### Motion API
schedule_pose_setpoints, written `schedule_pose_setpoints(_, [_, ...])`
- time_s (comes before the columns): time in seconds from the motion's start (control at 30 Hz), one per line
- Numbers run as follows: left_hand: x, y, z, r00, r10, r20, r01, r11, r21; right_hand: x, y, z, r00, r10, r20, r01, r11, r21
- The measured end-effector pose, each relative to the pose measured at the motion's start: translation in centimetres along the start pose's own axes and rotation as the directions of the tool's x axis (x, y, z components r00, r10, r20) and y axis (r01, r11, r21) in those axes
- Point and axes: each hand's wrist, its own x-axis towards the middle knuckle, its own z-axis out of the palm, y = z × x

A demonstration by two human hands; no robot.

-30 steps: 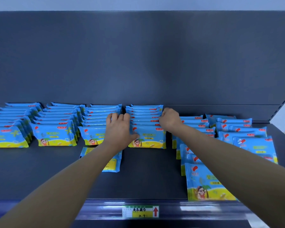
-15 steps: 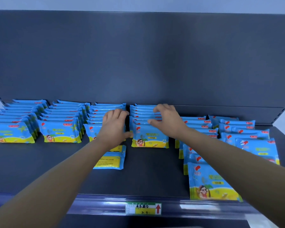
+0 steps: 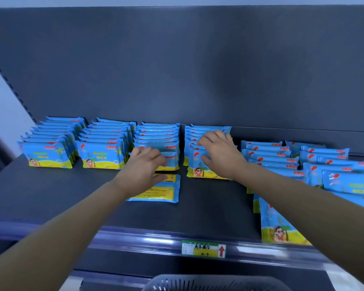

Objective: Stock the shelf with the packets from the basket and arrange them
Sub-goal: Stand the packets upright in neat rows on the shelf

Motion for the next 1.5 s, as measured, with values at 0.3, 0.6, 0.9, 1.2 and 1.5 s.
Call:
schedule_pose_setpoints(0.3, [-0.1,-1.4,-0.1,0.933,-0.139,0.333,0.156,0.988,-0.024,-0.6,-1.4,0.5,0.993,0.012,0.114,-0.012,1.0,0.005])
schedule_pose_setpoints(0.6, [0.5,-2.1,0.6,0.986,-0.169,-0.003,0.169,0.985,0.02,-1.4,-1.1,0.7,0.995,0.036,0.091,-0.037,0.999,0.007])
schedule_pose_setpoints(0.9, [0.7,-1.1,0.2,0.983,-0.166,-0.078,0.161,0.985,-0.063,-1.1,-0.7,0.6,0.999,0.028,0.043,-0.029,0.999,0.033])
schedule_pose_setpoints(1.2, [-1.1,-0.7,0.4,0.799,-0.076,0.597,0.197,0.97,-0.14,-1.7,-0.4,0.4,1.0,-0.002,0.025,0.001,1.0,0.031])
schedule_pose_setpoints(1.5, [0.1,1.3,-2.1,0.862,-0.116,0.494,0.167,0.984,-0.061,-2.9,0.7,-0.4,0.999,0.043,0.03,-0.044,0.998,0.039])
